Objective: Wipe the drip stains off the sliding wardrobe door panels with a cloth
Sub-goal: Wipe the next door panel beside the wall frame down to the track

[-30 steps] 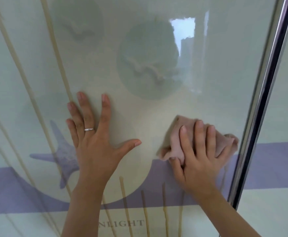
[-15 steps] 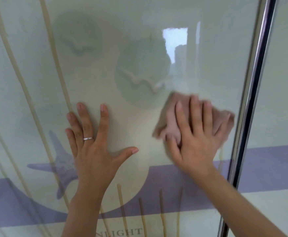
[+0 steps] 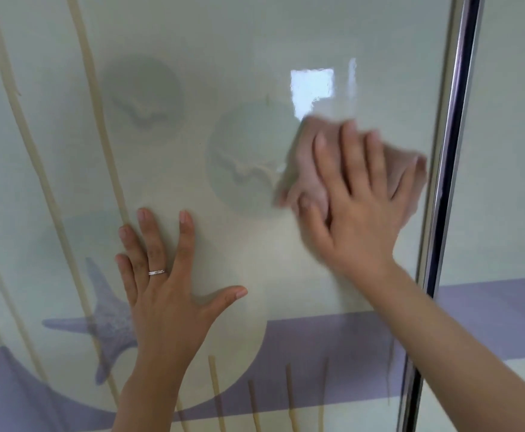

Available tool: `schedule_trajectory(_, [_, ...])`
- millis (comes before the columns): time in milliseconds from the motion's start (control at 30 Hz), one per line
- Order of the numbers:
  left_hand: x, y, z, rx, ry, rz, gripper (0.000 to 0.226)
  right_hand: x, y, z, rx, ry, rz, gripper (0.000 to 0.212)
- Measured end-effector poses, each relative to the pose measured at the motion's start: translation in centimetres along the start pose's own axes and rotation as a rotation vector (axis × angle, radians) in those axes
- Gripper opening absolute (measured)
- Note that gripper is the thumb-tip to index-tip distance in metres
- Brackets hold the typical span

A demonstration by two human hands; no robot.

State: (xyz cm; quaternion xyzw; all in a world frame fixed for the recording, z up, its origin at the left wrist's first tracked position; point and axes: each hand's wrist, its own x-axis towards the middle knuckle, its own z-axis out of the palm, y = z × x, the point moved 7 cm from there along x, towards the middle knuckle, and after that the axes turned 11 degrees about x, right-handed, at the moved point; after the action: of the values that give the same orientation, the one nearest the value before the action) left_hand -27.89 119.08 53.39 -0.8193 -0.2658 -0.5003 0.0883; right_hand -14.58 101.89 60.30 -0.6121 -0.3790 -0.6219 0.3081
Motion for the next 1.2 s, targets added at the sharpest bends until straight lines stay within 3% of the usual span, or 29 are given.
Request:
schedule_trajectory(133, [0.1,0.0,0.1,-0.012,0.012,-0.006,0.104,2.1,-0.2,0.1,0.015,0.076,0.149,0.058])
schedule_trajectory(267, [0.0,0.1,0.0,0.004,0.017,-0.002,0.104,-2.1,-3.2,1.0,0.059,-0.042,-0.029,0.056])
schedule_trajectory(433, [0.1,0.1,0.0,0.016,0.020,-0.007,0.103,4.7,-4.1,1.2,0.088,0.040,0.048,0.055])
schedule_trajectory(567, [0.0,0.2,-0.2,0.020,0.020,0.007,0.103,1.6,-6.2,1.9,0.155,-0.057,-0.066,0.056])
schedule_trajectory(667, [0.0,0.1,-0.3,0.004,0.024,0.009,0.103,0.2,-4.8,1.1,0.117,-0.102,-0.118,0.055])
schedule_trajectory(833, [0.1,0.0,0.0,0.015,0.037,0.008,0.103,4.1,-3.6,1.1,0.078,0.043,0.087,0.055])
schedule_trajectory(1067, [-0.2,0.0,-0.3,0.013,0.028,0.025,0.102,-6.2,-5.0,1.8,0.043,-0.075,-0.137,0.056])
schedule_trajectory(1200, [-0.1,0.0,-0.4,0.020,0.016,0.030,0.101,-4.1,-0.8,0.3,-0.002,0.011,-0.006,0.057])
